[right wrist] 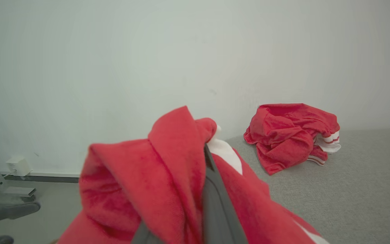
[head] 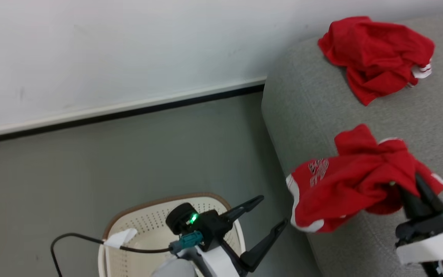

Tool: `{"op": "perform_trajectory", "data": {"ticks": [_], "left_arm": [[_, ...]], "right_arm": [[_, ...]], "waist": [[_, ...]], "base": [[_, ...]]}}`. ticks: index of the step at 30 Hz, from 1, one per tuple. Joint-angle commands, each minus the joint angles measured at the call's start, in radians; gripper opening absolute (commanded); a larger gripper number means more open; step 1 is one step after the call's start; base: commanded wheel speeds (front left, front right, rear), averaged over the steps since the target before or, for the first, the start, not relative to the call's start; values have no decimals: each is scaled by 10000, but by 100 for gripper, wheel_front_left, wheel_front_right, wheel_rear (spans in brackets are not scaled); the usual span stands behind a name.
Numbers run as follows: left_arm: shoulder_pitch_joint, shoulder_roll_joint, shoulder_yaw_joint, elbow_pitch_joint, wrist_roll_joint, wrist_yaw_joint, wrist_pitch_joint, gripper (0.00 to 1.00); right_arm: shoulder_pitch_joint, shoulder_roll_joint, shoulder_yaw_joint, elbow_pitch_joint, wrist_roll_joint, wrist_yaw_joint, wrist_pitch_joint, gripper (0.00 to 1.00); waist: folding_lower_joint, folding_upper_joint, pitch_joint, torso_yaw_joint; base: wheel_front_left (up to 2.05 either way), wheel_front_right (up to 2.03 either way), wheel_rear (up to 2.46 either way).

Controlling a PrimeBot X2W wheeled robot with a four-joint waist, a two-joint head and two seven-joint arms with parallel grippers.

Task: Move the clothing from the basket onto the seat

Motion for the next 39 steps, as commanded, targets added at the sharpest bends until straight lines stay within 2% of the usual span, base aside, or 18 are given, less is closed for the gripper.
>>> {"op": "perform_trajectory", "data": {"ticks": [1, 5, 9, 15, 21, 27, 30, 33, 39], "left_arm": [[-160, 95, 35, -63, 96, -20, -5, 100], [-416, 135, 38, -125, 4, -21, -3, 100], [-791, 158, 165, -268, 94, -21, -3, 100], [-1585, 128, 229, -465, 210, -21, -3, 100], [-2268, 130, 349, -605, 306, -22, -3, 100], [-2572, -21, 701, -772, 261, -22, -3, 100], [-2354, -172, 833, -869, 323, -22, -3, 100], [-2172, -198, 914, -863, 386, -22, -3, 100], [-1704, -256, 1130, -858, 455, -22, -3, 100]], "right_arm": [[-306, -12, -234, 55, -74, -29, -39, 0], [-1033, 87, -883, 241, -239, -29, -76, 0], [-2086, -107, -1761, 430, -520, -29, 56, 0], [-4458, -562, -3315, 906, -822, -29, 763, 0], [-6477, -1042, -4397, 1609, -1167, -29, 1432, 0], [-8663, -1517, -5979, 3259, -1965, -29, 1836, 0], [-9257, -1691, -6700, 4373, -2514, -29, 1955, 0], [-9331, -1640, -7087, 5271, -2913, -29, 1875, 0], [-8772, -1099, -7560, 7179, -3553, -29, 1403, 0]], "waist": [[-1, 0, 465, 226], [-1, 0, 981, 467], [-1, 0, 1766, 772], [-1, 0, 3106, 1310], [-1, 0, 4007, 1609], [-1, 0, 4724, 1994], [-1, 0, 4897, 2227], [-1, 0, 5024, 2411], [-1, 0, 5082, 2474]], "base": [[0, 0, 0], [0, 0, 0], [0, 0, 0], [0, 0, 0], [0, 0, 0], [0, 0, 0], [0, 0, 0], [0, 0, 0], [0, 0, 0]]}}
